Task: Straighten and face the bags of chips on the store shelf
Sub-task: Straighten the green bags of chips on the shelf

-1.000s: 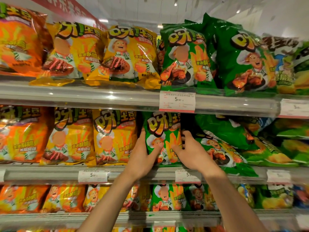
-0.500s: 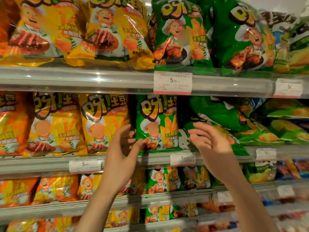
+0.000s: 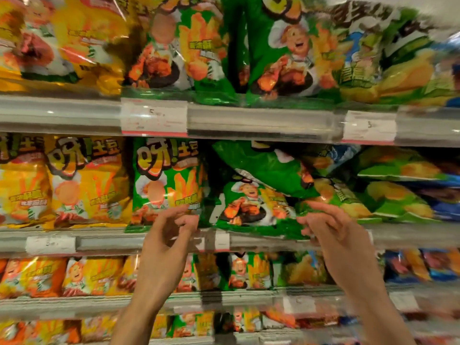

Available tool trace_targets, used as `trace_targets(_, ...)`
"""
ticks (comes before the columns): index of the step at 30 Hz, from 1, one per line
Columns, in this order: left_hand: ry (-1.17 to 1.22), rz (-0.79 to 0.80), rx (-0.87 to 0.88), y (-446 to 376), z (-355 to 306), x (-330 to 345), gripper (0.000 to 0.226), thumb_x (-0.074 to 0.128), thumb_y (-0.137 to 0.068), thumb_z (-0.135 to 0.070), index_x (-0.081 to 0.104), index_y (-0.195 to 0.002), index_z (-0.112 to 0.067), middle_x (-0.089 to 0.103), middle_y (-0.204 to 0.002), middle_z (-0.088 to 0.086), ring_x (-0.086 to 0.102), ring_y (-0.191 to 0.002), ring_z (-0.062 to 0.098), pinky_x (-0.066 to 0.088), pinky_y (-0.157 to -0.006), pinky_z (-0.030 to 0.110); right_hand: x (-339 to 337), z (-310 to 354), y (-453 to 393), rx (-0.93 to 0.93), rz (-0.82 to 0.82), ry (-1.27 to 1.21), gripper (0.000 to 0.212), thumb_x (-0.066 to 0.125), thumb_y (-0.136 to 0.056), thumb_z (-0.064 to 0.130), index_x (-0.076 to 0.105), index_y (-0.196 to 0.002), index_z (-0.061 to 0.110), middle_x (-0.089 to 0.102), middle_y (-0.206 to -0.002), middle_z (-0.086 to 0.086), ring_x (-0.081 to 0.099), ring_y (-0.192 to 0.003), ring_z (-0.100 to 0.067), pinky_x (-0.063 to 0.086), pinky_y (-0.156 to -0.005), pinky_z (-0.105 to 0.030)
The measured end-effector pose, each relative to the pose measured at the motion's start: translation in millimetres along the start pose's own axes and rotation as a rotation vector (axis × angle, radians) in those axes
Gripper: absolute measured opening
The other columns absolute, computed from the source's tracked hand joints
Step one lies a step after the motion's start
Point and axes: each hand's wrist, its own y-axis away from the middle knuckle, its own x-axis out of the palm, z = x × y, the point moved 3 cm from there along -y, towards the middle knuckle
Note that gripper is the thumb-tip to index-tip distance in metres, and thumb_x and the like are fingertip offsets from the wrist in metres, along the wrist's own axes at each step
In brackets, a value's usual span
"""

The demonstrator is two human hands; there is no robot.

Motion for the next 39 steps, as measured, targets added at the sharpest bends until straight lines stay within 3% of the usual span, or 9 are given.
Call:
trace_targets(7, -0.147, -0.087, 0.083, -6.9, -35.1, 46.7, 0.022, 0.064, -0.093, -0.045, 0.063, -0.114, -0.041, 0.068, -0.103, -0.027, 0.065, -0.099, -0.006, 0.047, -0.076, 0.017, -25.6, -5.9, -39.5, -0.144, 0.010, 0.085, 0.019, 0.062, -0.095, 0.022, 0.062, -0.113, 0.026, 0.067, -0.091, 0.014, 0.064, -0.085, -0.004, 0.051, -0.069, -0.012)
trace_targets(12, -0.319, -0.036, 0.069, -37.9, -50.0, 66.3, 0.031, 0.064, -0.094, -0.045, 0.065, -0.119, -0.028, 0.065, -0.101, -0.024, 0.058, -0.093, -0.018, 0.044, -0.068, 0.002, -6.9, 7.9, -76.8, -0.202, 0.043, 0.467, 0.047, 0.061, -0.095, 0.037, 0.054, -0.136, 0.017, 0.057, -0.127, -0.005, 0.053, -0.119, -0.024, 0.044, -0.103, -0.041)
trace_targets(15, -0.382, 0.057, -0.002, -55.1, -50.3, 77.2, 0.053, 0.061, -0.094, -0.052, 0.057, -0.136, -0.019, 0.062, -0.107, -0.019, 0.060, -0.096, -0.003, 0.045, -0.078, 0.016, 7.6, 10.3, -81.9, -0.173, 0.132, 0.456, 0.064, 0.066, -0.091, 0.043, 0.045, -0.144, 0.014, 0.059, -0.130, -0.007, 0.051, -0.122, -0.027, 0.044, -0.103, -0.045)
trace_targets(19, -0.412, 0.176, -0.111, -69.7, -48.7, 87.1, 0.079, 0.052, -0.089, -0.071, 0.045, -0.147, -0.018, 0.063, -0.123, -0.004, 0.058, -0.106, 0.013, 0.041, -0.084, 0.028, 16.9, 13.2, -77.5, -0.190, 0.034, 0.428, 0.062, 0.071, -0.090, 0.034, 0.046, -0.143, 0.014, 0.058, -0.131, -0.007, 0.052, -0.123, -0.027, 0.045, -0.104, -0.044)
trace_targets(23, -0.386, 0.187, -0.144, -81.4, -53.4, 93.0, 0.081, 0.049, -0.080, -0.084, 0.058, -0.131, -0.021, 0.068, -0.111, 0.005, 0.063, -0.101, 0.012, 0.041, -0.069, 0.024, 18.1, 15.4, -71.4, -0.221, 0.007, 0.307, 0.051, 0.070, -0.090, 0.032, 0.050, -0.137, 0.027, 0.050, -0.120, 0.009, 0.049, -0.110, -0.004, 0.036, -0.088, -0.012)
trace_targets(26, -0.343, 0.149, -0.177, -87.7, -56.3, 100.5, 0.094, 0.055, -0.071, -0.088, 0.051, -0.136, -0.021, 0.065, -0.125, -0.001, 0.062, -0.112, 0.021, 0.048, -0.090, 0.035, 20.0, 16.3, -67.9, -0.258, 0.024, 0.255, 0.044, 0.070, -0.090, 0.033, 0.053, -0.131, 0.034, 0.046, -0.113, 0.013, 0.044, -0.096, 0.018, 0.031, -0.079, 0.004)
trace_targets(30, -0.316, 0.103, -0.211, -90.8, -64.7, 113.6, 0.129, 0.062, -0.056, -0.089, 0.024, -0.152, -0.011, 0.056, -0.137, 0.000, 0.057, -0.123, 0.025, 0.048, -0.099, 0.038, 20.2, 13.5, -65.6, -0.253, 0.036, 0.119, 0.031, 0.066, -0.091, 0.039, 0.059, -0.121, 0.038, 0.057, -0.110, 0.020, 0.054, -0.107, 0.008, 0.043, -0.096, -0.017)
trace_targets(34, -0.303, 0.041, -0.172, -92.9, -70.2, 122.1, 0.125, 0.068, -0.057, -0.080, 0.026, -0.150, -0.009, 0.059, -0.135, 0.008, 0.059, -0.122, 0.030, 0.050, -0.102, 0.046, 11.5, 6.4, -71.9, -0.173, 0.042, -0.010, 0.028, 0.059, -0.095, 0.042, 0.057, -0.123, 0.034, 0.062, -0.112, 0.012, 0.059, -0.109, -0.002, 0.050, -0.099, -0.035)
trace_targets(39, -0.153, 0.015, -0.156, -92.0, -66.5, 119.2, 0.106, 0.078, -0.061, -0.067, 0.038, -0.144, -0.014, 0.063, -0.128, 0.001, 0.063, -0.115, 0.024, 0.053, -0.098, 0.044, 0.9, -6.9, -88.8, 0.026, 0.099, -0.003, 0.043, 0.052, -0.096, 0.052, 0.052, -0.132, 0.030, 0.059, -0.127, 0.011, 0.055, -0.116, -0.003, 0.043, -0.092, -0.023)
